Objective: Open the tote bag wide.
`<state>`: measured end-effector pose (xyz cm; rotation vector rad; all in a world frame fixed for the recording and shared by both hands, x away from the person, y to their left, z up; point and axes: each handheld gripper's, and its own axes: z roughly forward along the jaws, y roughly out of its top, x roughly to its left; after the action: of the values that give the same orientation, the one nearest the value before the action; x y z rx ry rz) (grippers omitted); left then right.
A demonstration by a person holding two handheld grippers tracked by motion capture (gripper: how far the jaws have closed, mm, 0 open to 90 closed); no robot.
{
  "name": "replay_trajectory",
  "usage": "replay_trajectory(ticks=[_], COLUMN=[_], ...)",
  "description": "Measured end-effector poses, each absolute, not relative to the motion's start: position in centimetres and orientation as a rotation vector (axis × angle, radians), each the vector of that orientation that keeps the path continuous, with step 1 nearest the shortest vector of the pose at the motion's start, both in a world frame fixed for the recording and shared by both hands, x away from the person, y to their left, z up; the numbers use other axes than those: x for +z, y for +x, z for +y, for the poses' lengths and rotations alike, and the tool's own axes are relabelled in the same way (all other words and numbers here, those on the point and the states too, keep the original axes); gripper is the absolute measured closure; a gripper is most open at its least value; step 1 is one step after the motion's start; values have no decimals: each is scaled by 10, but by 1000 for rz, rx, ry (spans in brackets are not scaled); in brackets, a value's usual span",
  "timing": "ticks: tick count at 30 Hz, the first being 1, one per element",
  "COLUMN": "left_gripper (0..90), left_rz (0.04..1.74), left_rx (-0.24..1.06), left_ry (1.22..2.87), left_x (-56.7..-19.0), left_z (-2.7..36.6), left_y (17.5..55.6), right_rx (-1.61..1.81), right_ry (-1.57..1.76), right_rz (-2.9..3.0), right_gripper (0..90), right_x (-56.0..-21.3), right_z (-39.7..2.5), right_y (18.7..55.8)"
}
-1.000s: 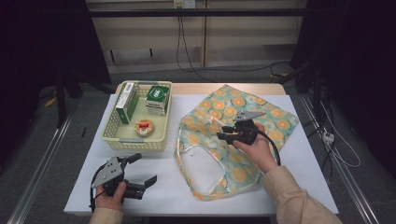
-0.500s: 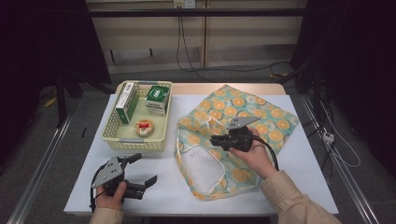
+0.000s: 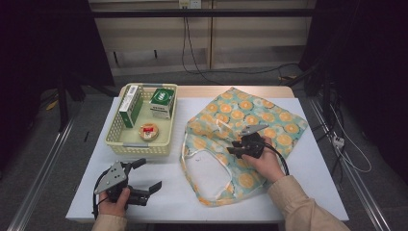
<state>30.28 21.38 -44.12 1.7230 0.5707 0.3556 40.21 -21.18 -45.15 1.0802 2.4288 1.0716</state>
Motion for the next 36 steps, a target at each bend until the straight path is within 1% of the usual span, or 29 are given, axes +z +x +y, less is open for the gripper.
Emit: replay_trajectory(ticks=[5,11,14,19,21,27,30,36], left_gripper=[25,25,25,25,25,25,25,25], left_rz=[566,565,564,566,567,567,566,566], left_rx=[356,355,357,354,358,354,356,349], left_ry=[1729,1730,1730,1729,1726,1727,1726,1727], left_x=[-441,-441,-441,-441,-441,-441,-441,-442], left_z=[213,213,213,213,213,213,213,213], left_y=[303,303,303,303,303,303,303,303], right_rx=[1067,1069,1085,1035,1069,1201,1230,1206], right_ry=[1026,1022,1057,1072,1074,1063,1077,1178], right_rz=[2456,2444,2437,2444,2449,2393,2345,2260], right_gripper=[628,826,889,900,900,900,900,900], right_x=[-459,-460,-461,-456,-451,-417,-408,-414], right_z=[-209,-205,-205,-200,-199,-204,-212,-234], right_y=[398,400,403,403,403,402,407,424])
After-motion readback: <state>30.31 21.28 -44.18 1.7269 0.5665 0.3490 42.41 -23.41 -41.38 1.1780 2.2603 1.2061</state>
